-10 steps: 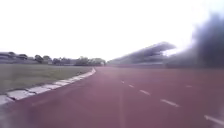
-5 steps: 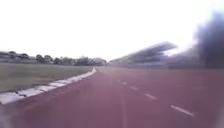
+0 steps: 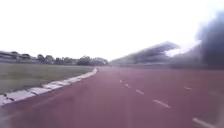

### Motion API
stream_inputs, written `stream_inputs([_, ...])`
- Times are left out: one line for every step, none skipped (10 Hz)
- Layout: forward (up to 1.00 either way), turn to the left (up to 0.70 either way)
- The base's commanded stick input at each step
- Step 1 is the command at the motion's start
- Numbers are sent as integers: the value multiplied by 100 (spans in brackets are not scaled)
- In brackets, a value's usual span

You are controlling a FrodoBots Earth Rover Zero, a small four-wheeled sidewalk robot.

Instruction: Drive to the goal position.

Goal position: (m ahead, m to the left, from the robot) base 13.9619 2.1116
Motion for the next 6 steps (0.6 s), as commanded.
stream_inputs([70,0])
stream_inputs([70,0])
stream_inputs([70,0])
stream_inputs([70,0])
stream_inputs([70,0])
stream_inputs([70,0])
